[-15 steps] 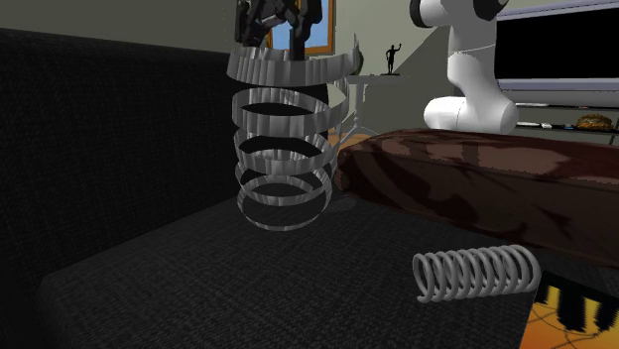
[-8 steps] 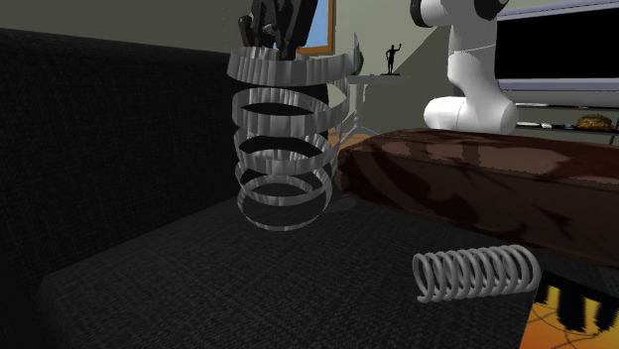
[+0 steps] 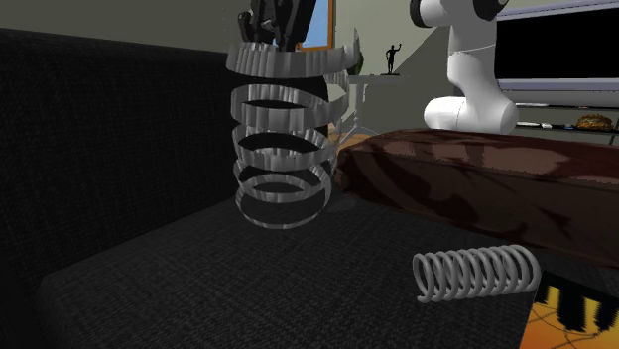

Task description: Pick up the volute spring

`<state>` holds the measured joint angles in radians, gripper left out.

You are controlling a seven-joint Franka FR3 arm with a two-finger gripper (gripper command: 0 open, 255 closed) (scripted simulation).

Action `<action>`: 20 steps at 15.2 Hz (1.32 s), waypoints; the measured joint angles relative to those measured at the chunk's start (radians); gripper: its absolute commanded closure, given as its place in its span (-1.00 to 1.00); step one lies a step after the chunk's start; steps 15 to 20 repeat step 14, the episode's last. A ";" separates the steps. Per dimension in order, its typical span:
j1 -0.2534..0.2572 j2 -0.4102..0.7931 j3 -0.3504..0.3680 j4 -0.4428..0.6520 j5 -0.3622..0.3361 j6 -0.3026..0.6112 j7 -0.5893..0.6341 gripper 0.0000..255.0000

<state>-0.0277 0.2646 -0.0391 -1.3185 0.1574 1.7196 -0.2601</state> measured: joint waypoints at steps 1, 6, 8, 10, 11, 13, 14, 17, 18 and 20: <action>-0.001 0.004 0.000 0.020 0.000 -0.016 0.001 1.00; -0.005 0.036 -0.001 0.134 0.001 -0.098 0.011 1.00; -0.006 0.051 0.000 0.185 0.001 -0.134 0.016 1.00; -0.007 0.069 0.000 0.239 0.002 -0.168 0.020 1.00; -0.010 0.082 0.000 0.274 0.003 -0.191 0.021 1.00; -0.011 0.111 0.001 0.347 0.004 -0.234 0.029 1.00; -0.011 0.116 0.001 0.363 0.004 -0.246 0.031 1.00; -0.011 0.116 0.001 0.363 0.004 -0.246 0.031 1.00; -0.011 0.116 0.001 0.363 0.004 -0.246 0.031 1.00; -0.011 0.116 0.001 0.363 0.004 -0.246 0.031 1.00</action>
